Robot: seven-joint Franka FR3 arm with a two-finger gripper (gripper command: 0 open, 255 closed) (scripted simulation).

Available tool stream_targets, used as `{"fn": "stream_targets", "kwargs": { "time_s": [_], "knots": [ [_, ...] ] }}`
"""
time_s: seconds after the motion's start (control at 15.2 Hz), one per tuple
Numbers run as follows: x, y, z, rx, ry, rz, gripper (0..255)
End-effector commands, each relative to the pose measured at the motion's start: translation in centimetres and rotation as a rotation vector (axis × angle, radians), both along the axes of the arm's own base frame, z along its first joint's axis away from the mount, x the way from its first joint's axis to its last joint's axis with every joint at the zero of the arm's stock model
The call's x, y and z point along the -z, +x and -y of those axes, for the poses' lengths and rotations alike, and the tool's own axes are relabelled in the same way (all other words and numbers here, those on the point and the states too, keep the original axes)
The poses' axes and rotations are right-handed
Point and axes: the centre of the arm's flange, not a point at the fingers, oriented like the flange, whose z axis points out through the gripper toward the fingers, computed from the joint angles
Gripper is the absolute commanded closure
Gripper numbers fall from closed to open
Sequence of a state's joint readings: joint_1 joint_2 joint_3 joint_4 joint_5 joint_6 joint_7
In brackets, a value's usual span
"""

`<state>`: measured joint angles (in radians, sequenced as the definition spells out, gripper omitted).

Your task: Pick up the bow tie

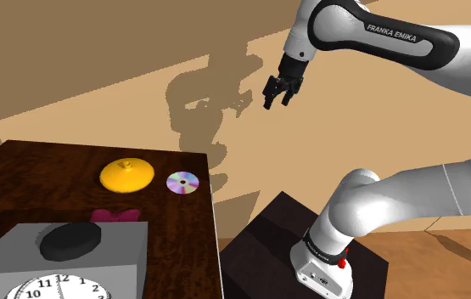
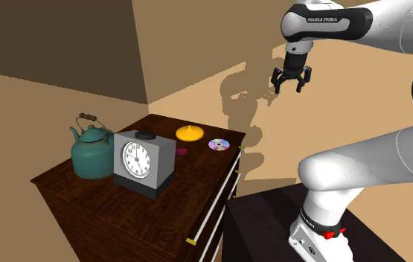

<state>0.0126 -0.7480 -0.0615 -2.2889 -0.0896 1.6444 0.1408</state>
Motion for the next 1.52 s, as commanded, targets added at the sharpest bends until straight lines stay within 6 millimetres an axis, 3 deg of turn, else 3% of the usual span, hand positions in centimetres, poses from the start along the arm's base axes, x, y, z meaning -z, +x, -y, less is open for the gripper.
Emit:
{"fn": "stream_targets", "kwargs": {
  "time_s": [0.0,1.45],
  "knots": [
    [0.0,0.0,0.0,0.0,0.0,0.0,0],
    [13.7,8.2,-24.0,-0.145,0.023,-0.058,0]
  ]
}}
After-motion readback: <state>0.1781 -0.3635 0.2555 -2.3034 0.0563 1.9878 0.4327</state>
